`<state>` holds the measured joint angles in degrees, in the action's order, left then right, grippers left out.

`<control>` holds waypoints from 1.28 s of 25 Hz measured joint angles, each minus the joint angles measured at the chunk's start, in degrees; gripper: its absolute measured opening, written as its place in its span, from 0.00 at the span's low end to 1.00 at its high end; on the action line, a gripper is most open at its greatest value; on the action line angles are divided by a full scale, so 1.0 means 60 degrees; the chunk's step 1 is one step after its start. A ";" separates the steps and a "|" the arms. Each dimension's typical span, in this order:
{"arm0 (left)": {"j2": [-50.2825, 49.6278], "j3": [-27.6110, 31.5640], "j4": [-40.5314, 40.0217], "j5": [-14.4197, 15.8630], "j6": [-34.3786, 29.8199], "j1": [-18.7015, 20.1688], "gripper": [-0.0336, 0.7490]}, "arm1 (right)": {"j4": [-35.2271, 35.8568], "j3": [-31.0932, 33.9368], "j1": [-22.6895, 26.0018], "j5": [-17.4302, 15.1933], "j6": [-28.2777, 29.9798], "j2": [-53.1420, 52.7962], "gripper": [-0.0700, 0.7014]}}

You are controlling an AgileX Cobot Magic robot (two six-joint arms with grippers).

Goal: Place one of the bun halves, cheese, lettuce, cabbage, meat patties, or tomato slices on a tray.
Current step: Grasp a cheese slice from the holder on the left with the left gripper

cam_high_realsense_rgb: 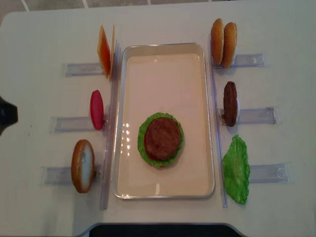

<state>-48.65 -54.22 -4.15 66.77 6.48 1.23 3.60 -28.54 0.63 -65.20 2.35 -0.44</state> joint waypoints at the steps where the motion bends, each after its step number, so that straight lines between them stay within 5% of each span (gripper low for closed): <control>1: -0.0422 -0.0283 0.0000 0.0000 0.0000 0.0000 0.81 | 0.0000 0.0000 0.0000 0.0000 0.0000 0.0000 0.75; 16: -0.5302 -0.4771 -0.0009 0.0685 0.0000 0.0000 0.76 | 0.0000 0.0000 0.0000 0.0000 0.0000 0.0000 0.75; 32: -0.9742 -0.8502 -0.0036 0.0714 -0.0027 0.0000 0.76 | 0.0000 0.0000 0.0000 0.0000 0.0000 0.0000 0.75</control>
<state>-107.10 -105.23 -4.37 71.05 6.32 1.23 3.60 -28.54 0.63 -65.20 2.35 -0.44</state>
